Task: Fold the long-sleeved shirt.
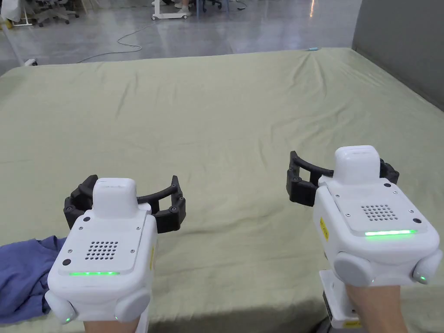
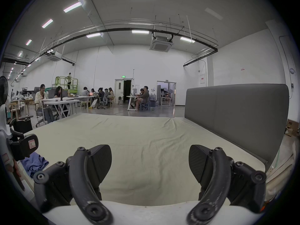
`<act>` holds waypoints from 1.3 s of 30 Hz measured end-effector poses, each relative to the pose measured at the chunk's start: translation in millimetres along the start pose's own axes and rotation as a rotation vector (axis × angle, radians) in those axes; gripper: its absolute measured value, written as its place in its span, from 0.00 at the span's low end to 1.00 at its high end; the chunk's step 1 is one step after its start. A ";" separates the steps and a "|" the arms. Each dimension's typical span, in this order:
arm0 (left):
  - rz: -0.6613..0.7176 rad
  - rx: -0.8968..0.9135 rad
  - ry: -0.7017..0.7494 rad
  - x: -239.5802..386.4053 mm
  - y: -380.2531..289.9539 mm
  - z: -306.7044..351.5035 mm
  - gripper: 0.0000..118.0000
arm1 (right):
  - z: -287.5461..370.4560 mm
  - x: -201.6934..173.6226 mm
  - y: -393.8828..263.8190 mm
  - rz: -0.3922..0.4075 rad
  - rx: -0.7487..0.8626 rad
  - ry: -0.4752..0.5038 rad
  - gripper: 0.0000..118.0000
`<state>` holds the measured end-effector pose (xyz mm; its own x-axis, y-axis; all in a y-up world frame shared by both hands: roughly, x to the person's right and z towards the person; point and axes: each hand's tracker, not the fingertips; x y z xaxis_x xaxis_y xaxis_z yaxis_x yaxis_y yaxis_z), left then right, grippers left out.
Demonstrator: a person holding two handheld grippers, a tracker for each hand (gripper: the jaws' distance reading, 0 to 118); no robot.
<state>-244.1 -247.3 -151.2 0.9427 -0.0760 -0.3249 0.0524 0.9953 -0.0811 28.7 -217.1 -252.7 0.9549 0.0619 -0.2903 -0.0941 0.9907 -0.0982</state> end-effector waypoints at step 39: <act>-0.024 -0.009 0.057 -5.3 6.5 1.3 1.00 | -2.8 -9.9 23.9 -0.104 -0.175 -0.003 0.84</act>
<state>-248.4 -240.3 -148.8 0.9209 -0.1038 -0.3758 0.0717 0.9926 -0.0982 16.2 -194.4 -254.9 0.9627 -0.0388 -0.2676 -0.0426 0.9555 -0.2918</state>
